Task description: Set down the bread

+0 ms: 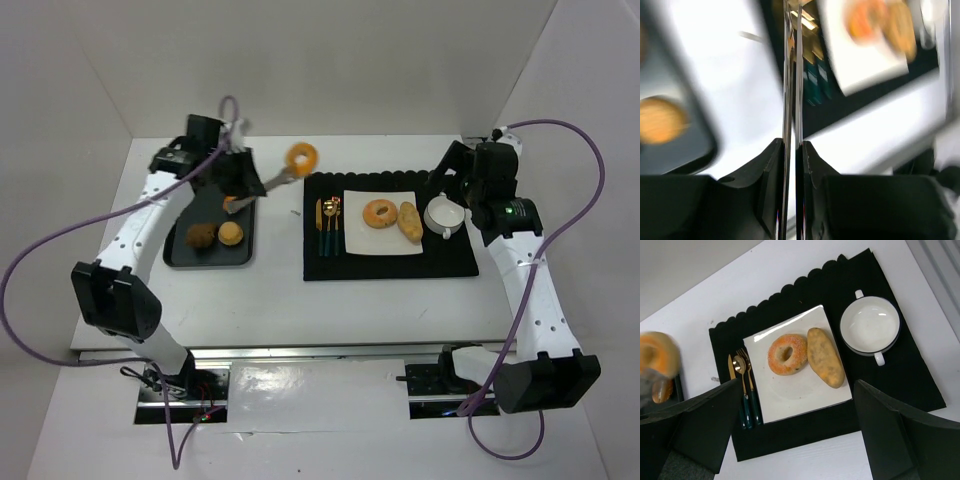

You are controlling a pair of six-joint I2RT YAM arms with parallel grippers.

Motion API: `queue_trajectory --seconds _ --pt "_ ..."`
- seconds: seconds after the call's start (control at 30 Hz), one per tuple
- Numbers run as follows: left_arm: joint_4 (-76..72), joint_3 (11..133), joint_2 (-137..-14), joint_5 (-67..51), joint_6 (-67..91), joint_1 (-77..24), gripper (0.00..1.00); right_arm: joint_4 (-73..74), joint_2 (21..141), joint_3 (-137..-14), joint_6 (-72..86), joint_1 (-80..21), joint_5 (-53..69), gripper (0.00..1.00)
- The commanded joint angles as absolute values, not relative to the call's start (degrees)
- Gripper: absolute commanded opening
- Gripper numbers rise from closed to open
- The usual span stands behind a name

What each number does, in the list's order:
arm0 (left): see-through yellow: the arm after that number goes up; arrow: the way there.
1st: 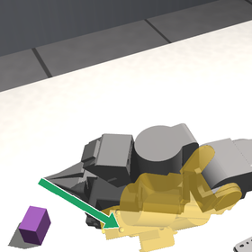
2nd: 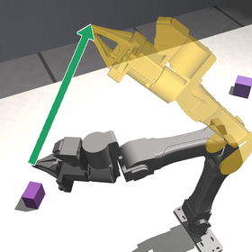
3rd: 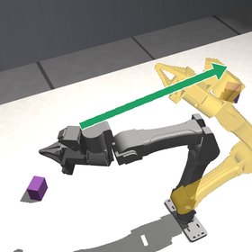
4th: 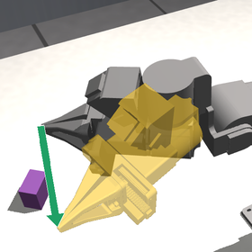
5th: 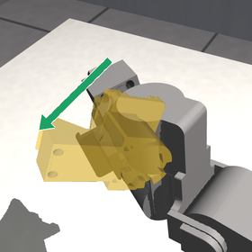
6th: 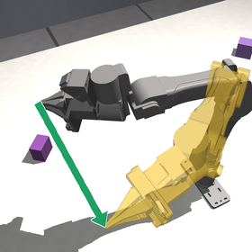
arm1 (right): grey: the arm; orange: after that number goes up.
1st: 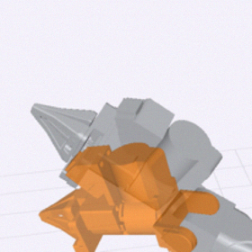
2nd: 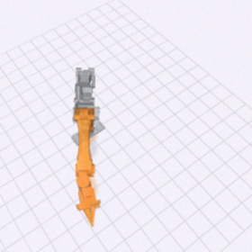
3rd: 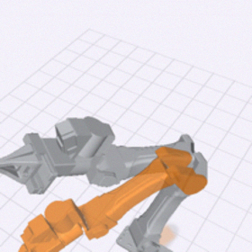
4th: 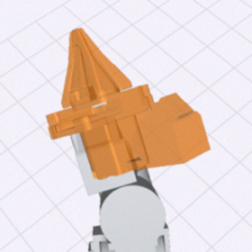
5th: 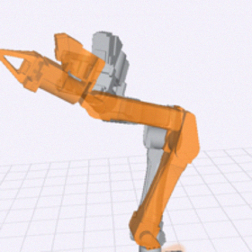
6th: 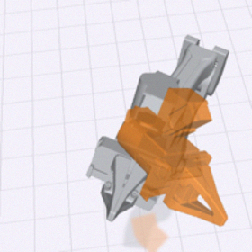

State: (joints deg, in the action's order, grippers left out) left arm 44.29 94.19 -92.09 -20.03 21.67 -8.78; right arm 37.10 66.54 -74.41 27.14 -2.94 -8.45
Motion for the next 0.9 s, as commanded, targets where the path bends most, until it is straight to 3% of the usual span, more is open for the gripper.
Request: queue_trajectory --seconds 0.0,0.23,0.57,0.63,0.67,0.8,0.87 --pt "48.95 96.33 -94.03 -23.65 12.93 -18.17 0.0 37.44 64.6 -77.7 26.02 -2.55 -10.37 1.0" --pt "45.1 96.32 -97.82 -23.47 13.62 -33.29 0.0 37.44 63.54 -77.17 26.02 -2.55 -10.37 1.0" --pt "44.38 102.91 -107.22 -17.4 13.1 -39.11 0.0 37.44 63.54 -76.64 26.02 -2.55 -9.84 1.0" --pt "45.09 103.45 -107.75 -18.02 13.1 -39.11 0.09 37.44 63.54 -76.64 26.02 -2.55 -9.84 1.0" --pt "46.13 104.4 -108.62 -18.02 13.1 -39.11 0.21 37.44 63.54 -76.64 26.02 -2.55 -9.84 1.0" --pt "48.86 107.22 -109.95 -16.7 12.48 -39.11 0.5 37.44 64.07 -76.12 26.02 -2.02 -9.84 1.0" --pt "50.44 108.01 -109.95 -16.0 11.95 -39.11 0.55 37.44 64.07 -76.11 26.02 -2.02 -9.84 1.0"
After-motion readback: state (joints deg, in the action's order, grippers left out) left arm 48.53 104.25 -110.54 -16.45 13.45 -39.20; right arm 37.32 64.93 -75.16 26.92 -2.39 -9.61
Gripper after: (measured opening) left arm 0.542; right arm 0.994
